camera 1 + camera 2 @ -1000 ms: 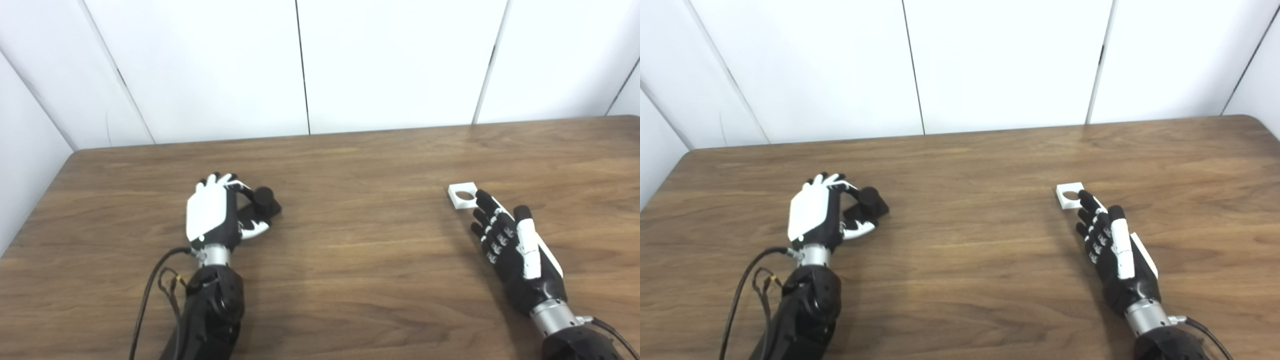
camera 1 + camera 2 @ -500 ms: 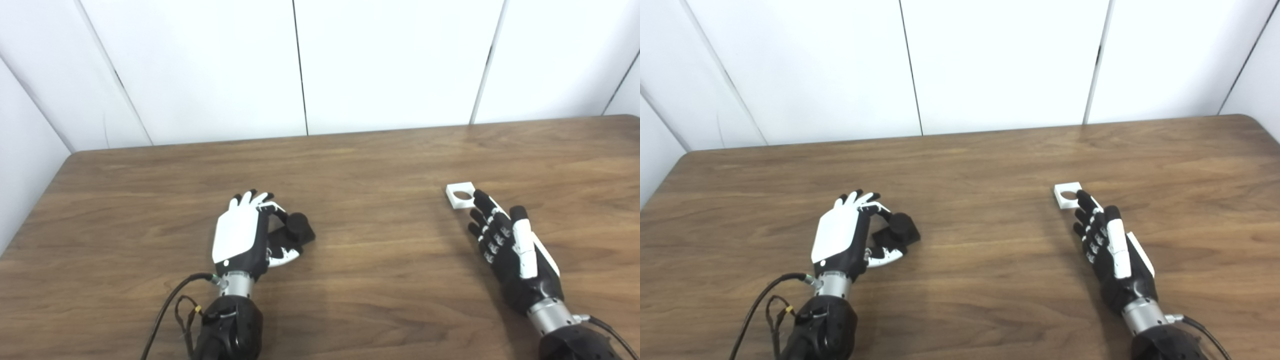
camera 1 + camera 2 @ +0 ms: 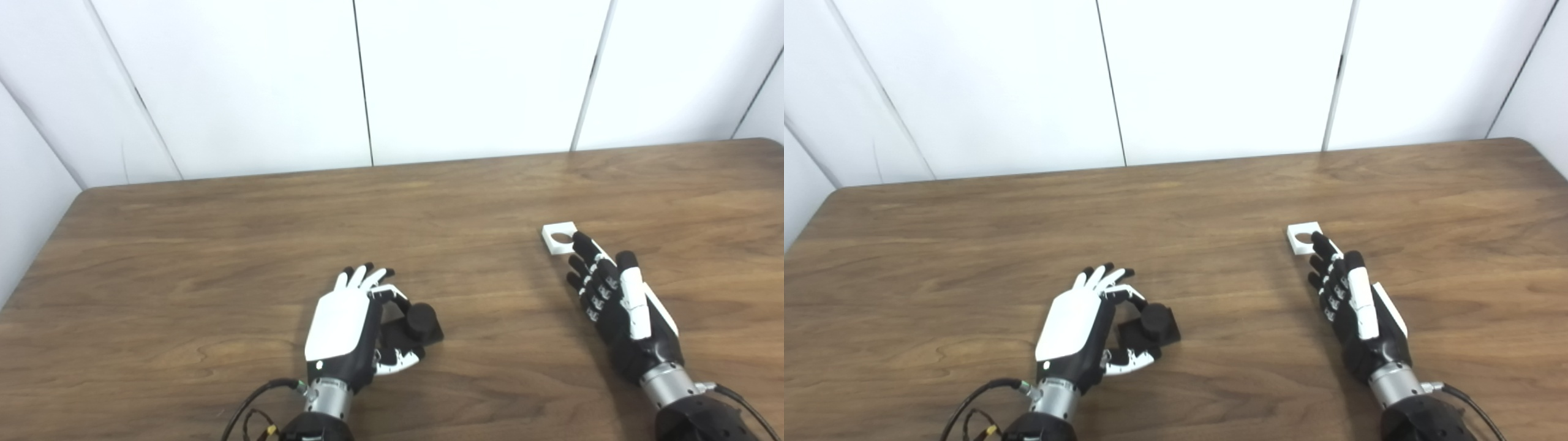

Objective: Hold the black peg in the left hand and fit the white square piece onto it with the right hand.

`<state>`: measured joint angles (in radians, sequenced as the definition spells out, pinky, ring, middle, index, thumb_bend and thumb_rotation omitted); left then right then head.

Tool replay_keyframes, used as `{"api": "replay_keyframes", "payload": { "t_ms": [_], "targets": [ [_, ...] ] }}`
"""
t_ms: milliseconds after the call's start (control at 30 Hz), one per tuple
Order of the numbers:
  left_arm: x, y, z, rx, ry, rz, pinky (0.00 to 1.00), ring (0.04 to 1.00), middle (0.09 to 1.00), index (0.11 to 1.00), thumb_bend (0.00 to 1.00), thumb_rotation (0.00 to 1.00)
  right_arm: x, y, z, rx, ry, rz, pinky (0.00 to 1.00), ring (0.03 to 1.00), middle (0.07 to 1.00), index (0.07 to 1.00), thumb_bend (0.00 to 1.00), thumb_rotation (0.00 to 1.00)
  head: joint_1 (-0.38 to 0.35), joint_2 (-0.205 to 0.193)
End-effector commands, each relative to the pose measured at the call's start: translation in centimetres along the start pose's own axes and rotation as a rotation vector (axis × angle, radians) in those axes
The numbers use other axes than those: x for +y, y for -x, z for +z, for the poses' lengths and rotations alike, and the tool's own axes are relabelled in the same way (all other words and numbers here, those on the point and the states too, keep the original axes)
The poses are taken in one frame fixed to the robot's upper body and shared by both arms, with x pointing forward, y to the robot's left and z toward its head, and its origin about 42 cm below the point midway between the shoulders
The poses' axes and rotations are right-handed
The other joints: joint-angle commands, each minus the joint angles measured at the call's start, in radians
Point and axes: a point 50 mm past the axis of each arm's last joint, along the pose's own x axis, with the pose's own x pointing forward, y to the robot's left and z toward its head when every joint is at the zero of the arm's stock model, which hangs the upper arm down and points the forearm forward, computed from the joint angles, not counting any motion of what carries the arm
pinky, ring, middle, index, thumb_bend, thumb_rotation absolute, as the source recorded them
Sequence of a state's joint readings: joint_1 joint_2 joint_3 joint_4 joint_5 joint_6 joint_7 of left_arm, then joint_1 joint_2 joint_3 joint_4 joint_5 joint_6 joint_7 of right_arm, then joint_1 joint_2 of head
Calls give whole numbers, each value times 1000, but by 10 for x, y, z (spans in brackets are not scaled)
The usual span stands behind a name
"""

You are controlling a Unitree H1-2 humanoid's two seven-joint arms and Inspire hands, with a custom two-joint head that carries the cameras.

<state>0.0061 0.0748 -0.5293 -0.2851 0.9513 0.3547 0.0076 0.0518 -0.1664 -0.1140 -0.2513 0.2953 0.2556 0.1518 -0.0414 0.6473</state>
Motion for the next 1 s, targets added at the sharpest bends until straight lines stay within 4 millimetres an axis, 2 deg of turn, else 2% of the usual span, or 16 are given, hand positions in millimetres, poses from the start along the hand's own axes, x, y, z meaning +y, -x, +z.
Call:
{"api": "replay_keyframes", "payload": {
  "t_ms": [0,333,567,733,800,867,900,967],
  "targets": [
    [-5,5,8,-43,9,-29,1000,964,884,496,497,73,6,-1,10,-48,2,20,1000,1000,993,940,682,978,-1,1],
    [-13,10,10,-57,8,-52,1000,965,888,496,494,75,4,0,11,-48,-2,24,1000,1000,1000,948,674,976,1,7],
    [-14,9,5,-47,-9,-61,1000,961,884,496,495,75,1,-1,17,-60,-6,4,1000,1000,989,933,708,906,1,13],
    [-14,10,2,-33,-5,-67,1000,974,892,496,495,76,-6,-9,31,-133,110,-45,993,1000,959,897,653,825,-4,16],
    [-15,10,1,-33,-8,-65,1000,970,889,496,497,74,-10,-14,41,-160,176,-65,951,965,930,871,655,721,-10,15],
    [-15,10,0,-32,-10,-68,1000,970,889,496,496,75,-13,-20,54,-178,235,-65,964,966,933,865,665,630,-13,14],
    [-15,11,0,-31,-10,-69,1000,973,891,496,496,77,-17,-27,64,-187,304,-66,934,962,936,854,697,567,-13,13],
    [-16,11,-1,-29,-10,-70,1000,973,892,496,496,78,-21,-35,78,-195,395,-78,892,949,930,844,728,530,-13,12]
  ]
}}
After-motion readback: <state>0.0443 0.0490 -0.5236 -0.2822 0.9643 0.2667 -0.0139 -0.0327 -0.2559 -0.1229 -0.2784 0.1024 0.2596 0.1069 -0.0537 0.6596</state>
